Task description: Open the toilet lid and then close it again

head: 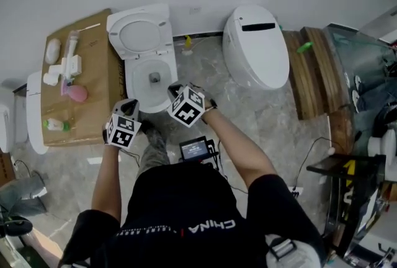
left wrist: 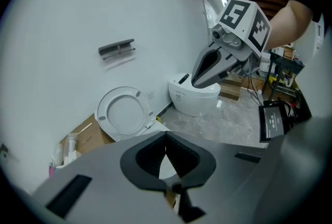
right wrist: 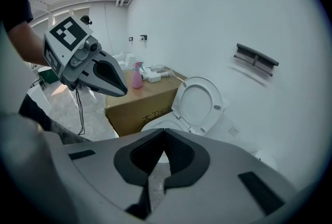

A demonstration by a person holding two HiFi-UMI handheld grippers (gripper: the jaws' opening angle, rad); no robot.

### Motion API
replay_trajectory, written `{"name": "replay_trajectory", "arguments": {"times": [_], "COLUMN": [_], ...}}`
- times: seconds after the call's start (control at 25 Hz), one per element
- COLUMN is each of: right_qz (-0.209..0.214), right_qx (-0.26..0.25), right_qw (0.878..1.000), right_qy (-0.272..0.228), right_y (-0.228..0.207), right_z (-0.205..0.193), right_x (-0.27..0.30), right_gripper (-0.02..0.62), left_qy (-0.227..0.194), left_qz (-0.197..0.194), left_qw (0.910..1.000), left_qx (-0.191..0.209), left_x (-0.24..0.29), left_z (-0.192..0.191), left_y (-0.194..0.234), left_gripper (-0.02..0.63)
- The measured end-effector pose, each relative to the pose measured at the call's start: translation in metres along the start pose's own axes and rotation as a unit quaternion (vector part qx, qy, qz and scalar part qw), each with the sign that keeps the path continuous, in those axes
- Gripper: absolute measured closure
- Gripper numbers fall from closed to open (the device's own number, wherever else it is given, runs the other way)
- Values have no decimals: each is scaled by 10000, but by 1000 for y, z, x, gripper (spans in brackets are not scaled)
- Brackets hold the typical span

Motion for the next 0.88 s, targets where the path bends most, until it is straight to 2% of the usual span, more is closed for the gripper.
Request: {"name": "replay_trajectory", "arguments": {"times": [0.16,0.36,0.48,0.88], "right_qz": [30,-79,-139,-302], "right_qx": [-95,-82,-84,-48], "right_qw": [9999,9996,9996,9995], "right_qy": [-133,-249,-222,-100], "right_y": [21,40,54,77], "right_z": [11,30,39,46], "right_x": [-5,-4,-1,10], "right_gripper": [581,581,581,581], "left_qy": [-43,-62,-118,-228], "left_qz": [33,-111,-188,-270], "left_qw": [10000,9998,9994,9990], "left_qx": [56,158,275,272], "left_x": [-20,-37,-50,-60], "left_z": [-5,-11,-16,-24], "left_y": [-6,-5,0,5], "left_gripper": [595,595,595,595]}}
Point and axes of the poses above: the fingertips, and each gripper's own axes: x forward along the fingers, y to its left, z out of its top, the point moved 2 cm from there along -x, backward along the fingers, and after that the axes turned 13 degrees about -y, right-handed, at the moved point
